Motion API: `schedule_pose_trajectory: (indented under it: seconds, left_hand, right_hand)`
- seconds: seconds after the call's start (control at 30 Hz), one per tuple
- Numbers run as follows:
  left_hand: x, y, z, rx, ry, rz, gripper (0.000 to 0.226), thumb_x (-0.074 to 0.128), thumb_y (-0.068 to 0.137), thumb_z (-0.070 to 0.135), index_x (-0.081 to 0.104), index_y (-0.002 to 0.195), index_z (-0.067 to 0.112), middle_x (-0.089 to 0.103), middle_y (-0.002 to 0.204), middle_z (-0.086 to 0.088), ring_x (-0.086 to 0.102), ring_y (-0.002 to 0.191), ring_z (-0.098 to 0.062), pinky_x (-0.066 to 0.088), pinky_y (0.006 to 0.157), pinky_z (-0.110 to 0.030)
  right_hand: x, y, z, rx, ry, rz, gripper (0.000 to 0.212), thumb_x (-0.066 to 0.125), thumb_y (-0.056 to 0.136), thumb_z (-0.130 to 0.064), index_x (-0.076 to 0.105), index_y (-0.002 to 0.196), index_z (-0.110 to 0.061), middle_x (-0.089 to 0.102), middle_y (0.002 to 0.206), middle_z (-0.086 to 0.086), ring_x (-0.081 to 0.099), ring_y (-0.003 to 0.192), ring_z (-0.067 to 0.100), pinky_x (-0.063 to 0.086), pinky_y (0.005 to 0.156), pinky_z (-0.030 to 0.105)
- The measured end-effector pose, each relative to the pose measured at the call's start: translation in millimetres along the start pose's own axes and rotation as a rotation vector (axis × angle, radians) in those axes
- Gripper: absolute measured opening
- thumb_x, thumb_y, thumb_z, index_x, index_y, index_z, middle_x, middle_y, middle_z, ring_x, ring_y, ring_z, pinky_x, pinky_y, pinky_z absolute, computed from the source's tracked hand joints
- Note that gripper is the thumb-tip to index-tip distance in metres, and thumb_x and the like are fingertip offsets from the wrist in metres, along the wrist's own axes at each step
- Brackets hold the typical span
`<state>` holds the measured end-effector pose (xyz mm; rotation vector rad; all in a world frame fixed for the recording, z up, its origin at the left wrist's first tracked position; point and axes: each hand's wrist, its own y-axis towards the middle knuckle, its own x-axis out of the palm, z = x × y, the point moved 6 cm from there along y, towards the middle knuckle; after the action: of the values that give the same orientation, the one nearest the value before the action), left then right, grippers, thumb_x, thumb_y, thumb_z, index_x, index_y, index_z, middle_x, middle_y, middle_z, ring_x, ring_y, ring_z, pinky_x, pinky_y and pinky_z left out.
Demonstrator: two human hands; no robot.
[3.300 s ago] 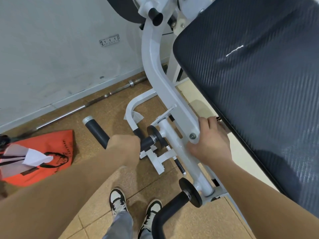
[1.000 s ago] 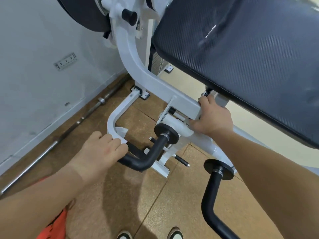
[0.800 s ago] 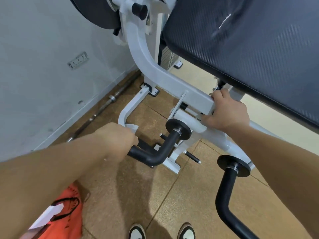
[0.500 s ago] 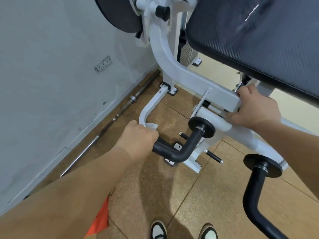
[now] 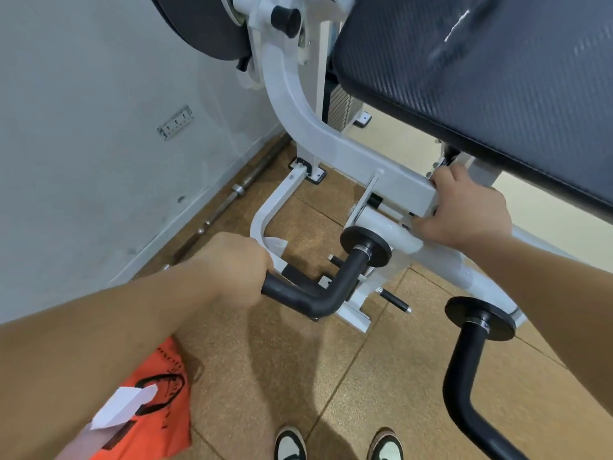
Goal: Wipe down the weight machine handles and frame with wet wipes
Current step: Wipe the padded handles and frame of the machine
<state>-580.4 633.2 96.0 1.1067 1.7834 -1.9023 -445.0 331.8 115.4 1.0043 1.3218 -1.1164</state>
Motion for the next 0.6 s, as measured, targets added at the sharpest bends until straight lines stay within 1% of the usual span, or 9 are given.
schedule_pose_trajectory:
  seconds: [0.07, 0.13, 0.2, 0.27, 0.3, 0.37, 0.43, 0.53, 0.6]
  left_hand:
    - [0.6, -6.6, 9.1, 0.009, 0.117, 0.181, 0.011, 0.057, 0.095, 0.029, 0.049, 0.088, 0.030, 0.065, 0.085, 0.007, 0.061, 0.078, -0.013, 0.050, 0.077, -0.030]
    - [-0.2, -7.4, 9.1, 0.021, 0.116, 0.187, 0.002, 0.057, 0.096, 0.026, 0.056, 0.096, 0.028, 0.066, 0.088, 0.005, 0.062, 0.081, -0.015, 0.053, 0.083, -0.033]
    - [-1.5, 1.3, 1.9, -0.001, 0.030, 0.005, 0.006, 0.062, 0.090, 0.021, 0.065, 0.095, 0.024, 0.065, 0.083, 0.003, 0.064, 0.080, -0.015, 0.058, 0.079, -0.031]
    - [3.3, 15.6, -2.7, -0.033, -0.016, -0.293, 0.015, 0.068, 0.087, 0.020, 0.072, 0.101, 0.015, 0.063, 0.078, 0.001, 0.069, 0.086, -0.018, 0.055, 0.071, -0.026]
    - [6.9, 22.3, -3.8, -0.067, -0.018, -0.434, 0.027, 0.074, 0.086, 0.027, 0.073, 0.109, 0.013, 0.065, 0.084, -0.001, 0.070, 0.098, -0.022, 0.054, 0.075, -0.026]
    - [10.8, 35.0, -4.7, -0.138, -0.025, -0.642, 0.063, 0.084, 0.074, 0.046, 0.066, 0.127, 0.018, 0.065, 0.118, -0.004, 0.062, 0.120, -0.028, 0.050, 0.099, -0.037]
    - [8.7, 40.0, -3.8, -0.163, 0.012, -0.708, 0.078, 0.085, 0.072, 0.050, 0.059, 0.140, 0.021, 0.055, 0.141, -0.005, 0.053, 0.133, -0.029, 0.041, 0.111, -0.043]
    - [7.0, 29.5, 1.1, -0.091, -0.052, -0.600, 0.055, 0.081, 0.079, 0.041, 0.070, 0.125, 0.013, 0.068, 0.125, -0.007, 0.066, 0.117, -0.026, 0.051, 0.104, -0.041]
    - [7.6, 19.5, 1.9, -0.035, -0.099, -0.331, 0.021, 0.071, 0.083, 0.026, 0.074, 0.100, 0.014, 0.074, 0.094, -0.004, 0.072, 0.088, -0.019, 0.058, 0.088, -0.034]
  right_hand:
    - [1.5, -2.0, 0.6, 0.002, 0.002, -0.003, 0.071, 0.078, 0.075, -0.062, 0.050, 0.123, -0.017, 0.053, 0.117, 0.006, 0.047, 0.079, 0.026, 0.044, 0.071, 0.037]
    - [0.7, -3.1, 0.9, 0.002, 0.009, 0.006, 0.072, 0.078, 0.075, -0.065, 0.050, 0.123, -0.019, 0.054, 0.119, 0.004, 0.047, 0.080, 0.024, 0.045, 0.070, 0.036]
    - [-0.9, -1.9, 0.1, 0.000, 0.000, 0.008, 0.072, 0.078, 0.075, -0.065, 0.050, 0.123, -0.019, 0.053, 0.119, 0.004, 0.048, 0.080, 0.023, 0.045, 0.069, 0.035]
    - [-2.5, -1.3, -0.6, 0.007, -0.004, -0.015, 0.072, 0.078, 0.075, -0.064, 0.050, 0.123, -0.019, 0.053, 0.117, 0.004, 0.048, 0.080, 0.024, 0.045, 0.068, 0.035]
    - [-2.9, -1.4, -0.7, 0.009, -0.004, -0.024, 0.072, 0.078, 0.074, -0.063, 0.050, 0.124, -0.019, 0.052, 0.117, 0.003, 0.049, 0.080, 0.024, 0.046, 0.067, 0.035]
    - [-1.7, -2.5, -0.3, 0.012, -0.006, -0.032, 0.074, 0.079, 0.072, -0.061, 0.049, 0.127, -0.021, 0.052, 0.118, 0.002, 0.050, 0.082, 0.023, 0.048, 0.068, 0.035]
    - [-1.3, -2.7, 0.9, 0.018, -0.006, -0.030, 0.074, 0.080, 0.072, -0.059, 0.049, 0.128, -0.021, 0.053, 0.119, 0.002, 0.049, 0.083, 0.023, 0.046, 0.069, 0.034]
    - [0.0, -0.2, 0.7, 0.011, -0.006, -0.017, 0.071, 0.079, 0.074, -0.060, 0.050, 0.125, -0.019, 0.053, 0.118, 0.004, 0.047, 0.081, 0.023, 0.045, 0.069, 0.035]
    - [0.0, -0.9, -0.2, 0.005, 0.001, -0.003, 0.071, 0.079, 0.075, -0.061, 0.050, 0.123, -0.018, 0.053, 0.117, 0.005, 0.047, 0.081, 0.024, 0.046, 0.070, 0.036]
